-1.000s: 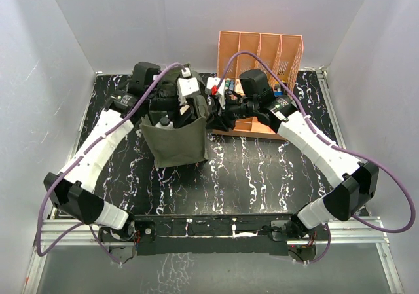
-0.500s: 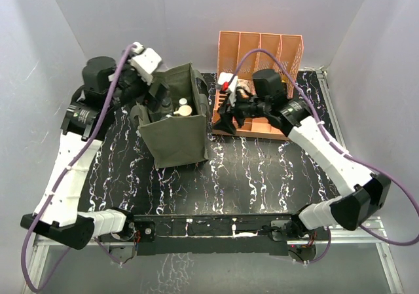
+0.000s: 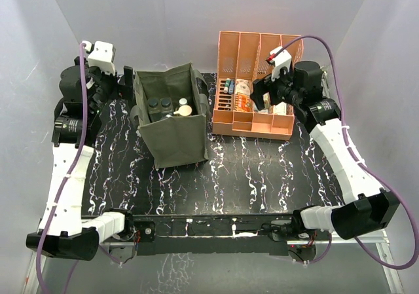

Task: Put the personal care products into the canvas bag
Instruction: Reset both arms

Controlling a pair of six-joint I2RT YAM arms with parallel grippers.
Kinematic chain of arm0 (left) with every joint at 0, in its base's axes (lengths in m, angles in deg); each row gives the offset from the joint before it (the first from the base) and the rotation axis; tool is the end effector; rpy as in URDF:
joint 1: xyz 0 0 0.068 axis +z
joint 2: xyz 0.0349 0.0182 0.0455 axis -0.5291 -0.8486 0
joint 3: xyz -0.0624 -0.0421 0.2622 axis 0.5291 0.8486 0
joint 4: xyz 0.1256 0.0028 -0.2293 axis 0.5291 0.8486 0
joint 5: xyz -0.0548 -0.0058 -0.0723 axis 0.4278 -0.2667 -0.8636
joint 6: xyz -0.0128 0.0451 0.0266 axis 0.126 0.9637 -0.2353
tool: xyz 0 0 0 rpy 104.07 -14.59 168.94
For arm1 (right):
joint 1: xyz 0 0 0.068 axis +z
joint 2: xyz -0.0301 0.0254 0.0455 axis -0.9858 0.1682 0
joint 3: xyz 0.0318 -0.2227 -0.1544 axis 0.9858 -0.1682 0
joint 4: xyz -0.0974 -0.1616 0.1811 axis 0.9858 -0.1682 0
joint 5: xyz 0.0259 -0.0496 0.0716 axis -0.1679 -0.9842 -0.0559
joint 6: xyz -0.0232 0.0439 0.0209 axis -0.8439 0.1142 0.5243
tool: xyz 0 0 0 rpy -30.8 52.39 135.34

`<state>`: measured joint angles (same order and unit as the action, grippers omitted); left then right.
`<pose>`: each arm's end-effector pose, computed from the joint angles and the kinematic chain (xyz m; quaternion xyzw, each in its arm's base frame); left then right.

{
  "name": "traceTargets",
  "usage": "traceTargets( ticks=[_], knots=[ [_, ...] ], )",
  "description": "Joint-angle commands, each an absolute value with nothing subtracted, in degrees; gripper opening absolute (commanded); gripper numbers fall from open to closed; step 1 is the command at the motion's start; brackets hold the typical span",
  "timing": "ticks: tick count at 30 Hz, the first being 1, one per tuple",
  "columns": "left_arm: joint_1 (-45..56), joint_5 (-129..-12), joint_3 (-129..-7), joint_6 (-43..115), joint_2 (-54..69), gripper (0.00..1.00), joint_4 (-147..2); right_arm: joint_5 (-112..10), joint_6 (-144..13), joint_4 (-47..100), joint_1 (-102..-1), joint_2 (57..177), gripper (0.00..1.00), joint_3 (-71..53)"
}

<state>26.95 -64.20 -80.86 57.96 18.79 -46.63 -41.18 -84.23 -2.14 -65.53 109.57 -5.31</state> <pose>0.2233 -0.0207 0.4874 0.1087 0.7198 0.0189 0.6853 0.2711 0.0825 0.4066 -0.2710 0.7871 0.1381 0.5366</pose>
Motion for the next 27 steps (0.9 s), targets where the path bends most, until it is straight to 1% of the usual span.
traceTargets(
  ticks=[1,3,7,13,18,27],
  knots=[
    [27.63,-60.81,-78.6,55.19,21.21,0.97,-51.38,-47.82,-82.88,2.03,-68.9,109.28,0.96,-1.47],
    [27.92,-59.6,-76.49,54.26,22.03,0.97,-52.82,-48.51,-82.47,2.21,-72.25,109.25,0.98,0.12],
    [29.01,-58.4,-73.52,51.68,23.23,0.97,-53.89,-50.19,-82.23,2.52,-76.7,108.3,0.99,2.04],
    [29.69,-54.64,-75.68,49.89,24.22,0.97,-52.3,-49.76,-83.88,4.25,-79.12,103.9,0.99,-0.93],
    [30.15,-54.78,-76.94,49.49,25.52,0.97,-50.66,-47.75,-83.42,3.25,-80.14,102.05,0.99,-0.81],
    [30.4,-57.61,-74.14,50.66,29.56,0.97,-50.66,-45.67,-84.23,0.91,-80.14,97.57,0.99,-2.18]
  ],
)
